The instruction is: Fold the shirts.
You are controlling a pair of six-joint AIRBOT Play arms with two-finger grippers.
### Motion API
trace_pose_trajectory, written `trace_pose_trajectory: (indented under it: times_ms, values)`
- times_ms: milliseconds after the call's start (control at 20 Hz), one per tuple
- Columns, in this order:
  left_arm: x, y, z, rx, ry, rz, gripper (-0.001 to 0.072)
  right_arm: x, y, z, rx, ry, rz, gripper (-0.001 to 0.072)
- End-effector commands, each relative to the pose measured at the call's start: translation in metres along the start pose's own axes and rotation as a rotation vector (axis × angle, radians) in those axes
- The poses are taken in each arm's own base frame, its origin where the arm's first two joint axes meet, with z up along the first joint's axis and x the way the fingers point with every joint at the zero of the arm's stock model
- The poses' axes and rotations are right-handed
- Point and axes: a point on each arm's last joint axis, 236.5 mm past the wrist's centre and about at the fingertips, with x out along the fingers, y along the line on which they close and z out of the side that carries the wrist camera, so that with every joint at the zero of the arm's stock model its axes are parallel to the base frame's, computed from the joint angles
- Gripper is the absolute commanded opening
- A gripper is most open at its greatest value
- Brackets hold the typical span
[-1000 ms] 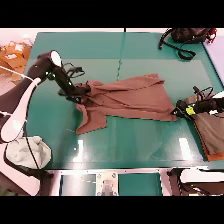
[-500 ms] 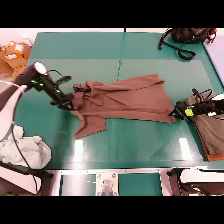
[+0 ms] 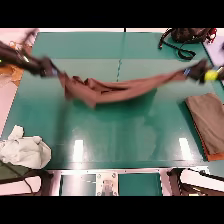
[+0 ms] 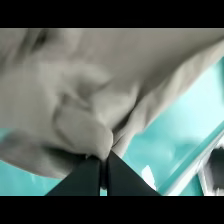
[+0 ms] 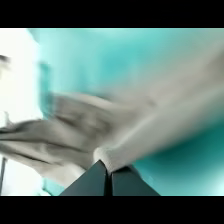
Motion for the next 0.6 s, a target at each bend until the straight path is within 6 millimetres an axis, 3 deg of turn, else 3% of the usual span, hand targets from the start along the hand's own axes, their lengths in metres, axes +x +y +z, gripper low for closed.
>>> trace_pose_trajectory:
  times_ms: [0, 50, 150, 200, 300, 400, 550]
  values:
    - [-0.111, -0.124, 0.078, 0.252, -0.434, -0.033, 0.0029, -0.074, 0.171, 0.038, -0.302, -0.219, 0.204, 0.0014]
    - [-0.149, -0.158, 0.090, 0.337, -0.562, -0.009, 0.0028, -0.096, 0.204, 0.042, -0.362, -0.293, 0.212, 0.0014]
    - [-0.214, -0.219, 0.092, 0.460, -0.788, 0.026, 0.0029, -0.143, 0.265, 0.046, -0.469, -0.456, 0.214, 0.0014]
    - [-0.243, -0.246, 0.085, 0.503, -0.887, 0.036, 0.0028, -0.165, 0.291, 0.043, -0.520, -0.533, 0.201, 0.0014]
    - [-0.282, -0.281, 0.064, 0.563, -1.008, 0.075, 0.0028, -0.199, 0.326, 0.030, -0.603, -0.650, 0.153, 0.0015]
    - [-0.319, -0.298, 0.042, 0.584, -1.113, 0.175, 0.0028, -0.221, 0.343, 0.020, -0.626, -0.745, 0.104, 0.0014]
    - [-0.358, -0.280, 0.023, 0.527, -1.199, 0.397, 0.0029, -0.229, 0.349, 0.014, -0.618, -0.785, 0.074, 0.0014]
